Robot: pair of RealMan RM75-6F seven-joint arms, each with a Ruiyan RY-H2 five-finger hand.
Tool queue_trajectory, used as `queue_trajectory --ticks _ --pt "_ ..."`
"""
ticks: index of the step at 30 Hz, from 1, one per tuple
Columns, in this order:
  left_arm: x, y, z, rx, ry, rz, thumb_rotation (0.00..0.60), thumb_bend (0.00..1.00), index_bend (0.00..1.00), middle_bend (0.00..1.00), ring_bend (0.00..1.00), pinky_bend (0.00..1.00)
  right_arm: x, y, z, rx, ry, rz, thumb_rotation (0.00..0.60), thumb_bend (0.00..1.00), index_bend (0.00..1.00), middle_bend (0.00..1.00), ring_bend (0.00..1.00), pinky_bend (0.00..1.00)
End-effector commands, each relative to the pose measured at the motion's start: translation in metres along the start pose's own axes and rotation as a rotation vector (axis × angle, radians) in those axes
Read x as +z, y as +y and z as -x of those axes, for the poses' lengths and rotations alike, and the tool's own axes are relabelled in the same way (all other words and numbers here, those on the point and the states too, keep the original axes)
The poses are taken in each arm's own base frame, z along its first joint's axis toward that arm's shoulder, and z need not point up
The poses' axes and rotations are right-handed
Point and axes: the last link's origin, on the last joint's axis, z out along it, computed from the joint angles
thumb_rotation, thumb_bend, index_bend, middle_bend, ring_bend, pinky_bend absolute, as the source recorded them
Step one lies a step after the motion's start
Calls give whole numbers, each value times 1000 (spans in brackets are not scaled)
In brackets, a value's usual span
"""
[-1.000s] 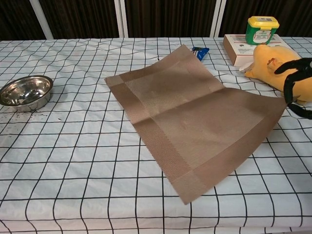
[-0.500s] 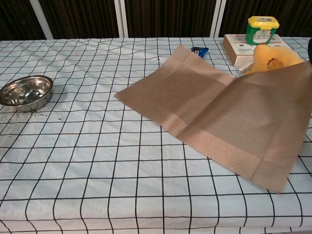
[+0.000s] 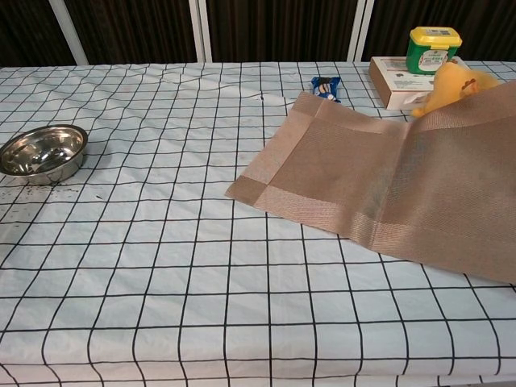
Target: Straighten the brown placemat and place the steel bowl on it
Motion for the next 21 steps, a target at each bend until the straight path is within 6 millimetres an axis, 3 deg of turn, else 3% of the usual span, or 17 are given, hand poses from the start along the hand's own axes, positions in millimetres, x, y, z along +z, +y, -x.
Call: queue_trajectory --ticks 1,2,4,6,13,21 --pt "-1 1 0 1 1 2 600 0 0 0 0 5 -4 -3 3 17 7 -1 600 303 565 84 81 172" --pt "-1 1 0 1 2 2 600 0 0 0 0 5 -5 -4 3 23 9 0 600 277 490 65 74 170" --pt "-1 0 0 3 4 2 600 0 0 0 0 5 -8 -6 4 25 11 5 600 211 207 15 45 166" --pt "-1 0 0 2 3 0 600 0 0 0 0 5 -11 -8 4 31 13 12 600 167 46 1 23 165" --pt "-1 1 0 5 1 6 600 0 0 0 0 5 -30 -6 0 104 27 59 600 113 0 0 4 165" --pt "-1 1 0 9 0 8 600 0 0 0 0 5 -66 15 -2 254 44 153 600 100 0 0 2 165"
